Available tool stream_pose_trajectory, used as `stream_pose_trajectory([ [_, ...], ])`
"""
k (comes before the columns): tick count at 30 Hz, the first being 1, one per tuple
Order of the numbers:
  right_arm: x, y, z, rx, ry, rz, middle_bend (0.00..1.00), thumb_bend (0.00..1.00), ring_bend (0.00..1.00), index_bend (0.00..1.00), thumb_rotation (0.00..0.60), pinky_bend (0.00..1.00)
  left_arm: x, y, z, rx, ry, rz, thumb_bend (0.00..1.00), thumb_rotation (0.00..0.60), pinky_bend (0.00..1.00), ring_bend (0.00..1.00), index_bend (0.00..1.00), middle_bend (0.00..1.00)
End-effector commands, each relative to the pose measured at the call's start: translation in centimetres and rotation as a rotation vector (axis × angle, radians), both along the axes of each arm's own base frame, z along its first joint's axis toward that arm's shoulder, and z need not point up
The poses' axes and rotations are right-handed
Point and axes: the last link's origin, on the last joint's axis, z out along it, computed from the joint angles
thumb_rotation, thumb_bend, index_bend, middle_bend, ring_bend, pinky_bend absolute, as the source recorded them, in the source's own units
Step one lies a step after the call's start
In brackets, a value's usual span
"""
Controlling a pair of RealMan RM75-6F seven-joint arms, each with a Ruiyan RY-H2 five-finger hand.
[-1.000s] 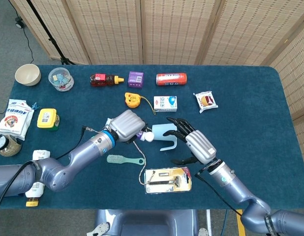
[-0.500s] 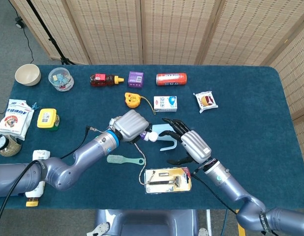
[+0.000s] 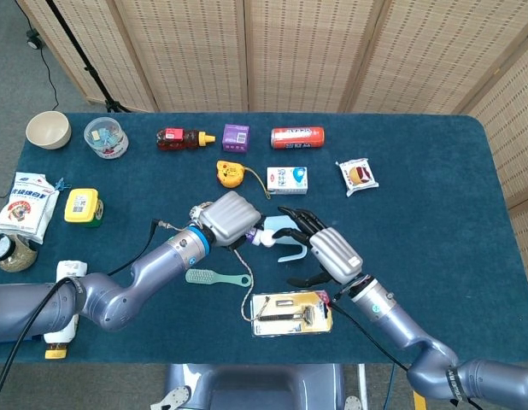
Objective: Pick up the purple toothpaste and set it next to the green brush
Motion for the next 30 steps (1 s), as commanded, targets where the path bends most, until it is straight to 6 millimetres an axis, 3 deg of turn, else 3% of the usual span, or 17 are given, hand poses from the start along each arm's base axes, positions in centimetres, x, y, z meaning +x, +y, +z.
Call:
stream_pose_trajectory([
  [1, -0.1, 0.0, -0.1, 0.001, 0.006, -0.003, 0.00, 0.16, 0.00, 0.25, 0.600, 0.00, -0.1, 0.0, 0.1, 0.000, -0.001, 0.000, 1.00, 0.600, 0.57, 0.51, 0.61, 0.46],
  [30, 0.2, -0.1, -1.1, 0.023, 0.011, -0.010, 0.00, 0.16, 0.00, 0.24, 0.600, 0.00, -0.2, -0.1, 0.5, 0.024, -0.087, 0.003, 1.00, 0.600, 0.57, 0.51, 0.61, 0.46],
])
